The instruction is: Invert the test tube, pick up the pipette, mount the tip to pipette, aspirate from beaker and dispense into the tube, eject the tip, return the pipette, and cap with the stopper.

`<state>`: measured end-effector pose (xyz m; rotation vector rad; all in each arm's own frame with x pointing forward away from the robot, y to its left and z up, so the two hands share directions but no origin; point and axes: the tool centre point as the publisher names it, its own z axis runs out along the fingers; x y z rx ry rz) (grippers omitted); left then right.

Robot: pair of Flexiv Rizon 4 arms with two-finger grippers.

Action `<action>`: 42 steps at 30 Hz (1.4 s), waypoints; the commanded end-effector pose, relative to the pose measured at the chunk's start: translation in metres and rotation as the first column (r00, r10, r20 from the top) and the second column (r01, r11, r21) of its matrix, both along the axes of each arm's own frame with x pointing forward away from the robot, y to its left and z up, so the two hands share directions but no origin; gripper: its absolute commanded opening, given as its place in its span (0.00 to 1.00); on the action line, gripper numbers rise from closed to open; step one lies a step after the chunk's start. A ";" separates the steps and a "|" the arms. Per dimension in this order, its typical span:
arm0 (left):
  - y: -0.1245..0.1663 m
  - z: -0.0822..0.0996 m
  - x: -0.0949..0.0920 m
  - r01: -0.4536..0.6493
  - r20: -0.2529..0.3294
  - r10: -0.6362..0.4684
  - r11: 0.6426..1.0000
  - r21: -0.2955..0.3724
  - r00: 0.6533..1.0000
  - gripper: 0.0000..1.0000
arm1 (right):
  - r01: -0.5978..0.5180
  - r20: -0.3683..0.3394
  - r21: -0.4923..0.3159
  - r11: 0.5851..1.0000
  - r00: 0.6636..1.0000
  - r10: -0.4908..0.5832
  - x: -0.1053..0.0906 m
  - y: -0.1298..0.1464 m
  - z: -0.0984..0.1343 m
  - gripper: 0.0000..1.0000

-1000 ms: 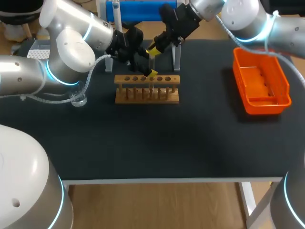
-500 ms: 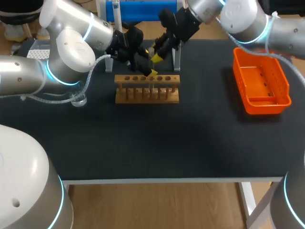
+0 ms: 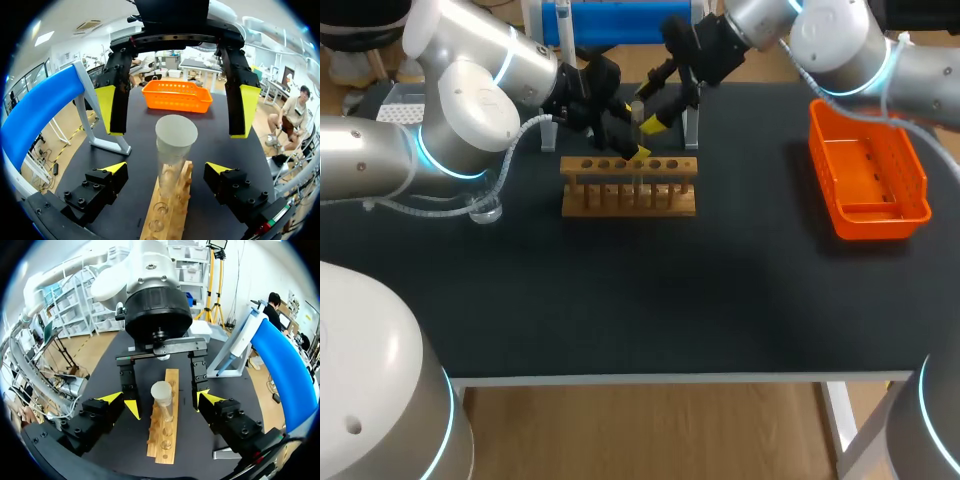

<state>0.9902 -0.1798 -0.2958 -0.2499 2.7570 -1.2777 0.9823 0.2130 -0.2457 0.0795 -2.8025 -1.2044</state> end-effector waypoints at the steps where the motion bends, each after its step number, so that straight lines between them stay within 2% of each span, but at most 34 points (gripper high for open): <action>1: 0.000 0.001 0.001 0.001 -0.004 -0.001 1.000 0.004 1.000 1.00 | 0.004 0.003 0.008 1.000 1.000 -0.004 -0.002 -0.004 0.001 1.00; 9: 0.000 0.001 0.001 0.001 -0.004 -0.001 1.000 0.004 1.000 1.00 | 0.015 0.015 0.034 0.999 1.000 -0.016 -0.001 -0.007 0.005 1.00; 12: 0.000 0.001 0.001 0.001 -0.004 -0.001 1.000 0.004 1.000 1.00 | 0.007 0.024 0.081 0.997 1.000 -0.009 -0.003 -0.008 0.007 1.00; 17: 0.000 0.001 0.001 0.001 -0.004 -0.001 1.000 0.004 1.000 1.00 | 0.006 0.015 0.215 0.977 1.000 -0.010 -0.007 -0.012 0.013 1.00; 27: 0.000 0.001 0.001 0.001 -0.004 -0.001 1.000 0.004 1.000 1.00 | 0.008 -0.010 0.414 0.910 1.000 -0.004 -0.012 -0.017 0.024 1.00; 33: 0.000 0.001 0.001 0.001 -0.004 -0.001 1.000 0.004 1.000 1.00 | -0.011 0.003 0.476 0.879 1.000 0.011 -0.013 -0.017 0.030 1.00; 42: 0.000 0.001 0.001 0.001 -0.004 -0.001 1.000 0.004 1.000 1.00 | -0.023 -0.026 0.588 0.809 0.999 0.048 -0.014 -0.011 0.039 1.00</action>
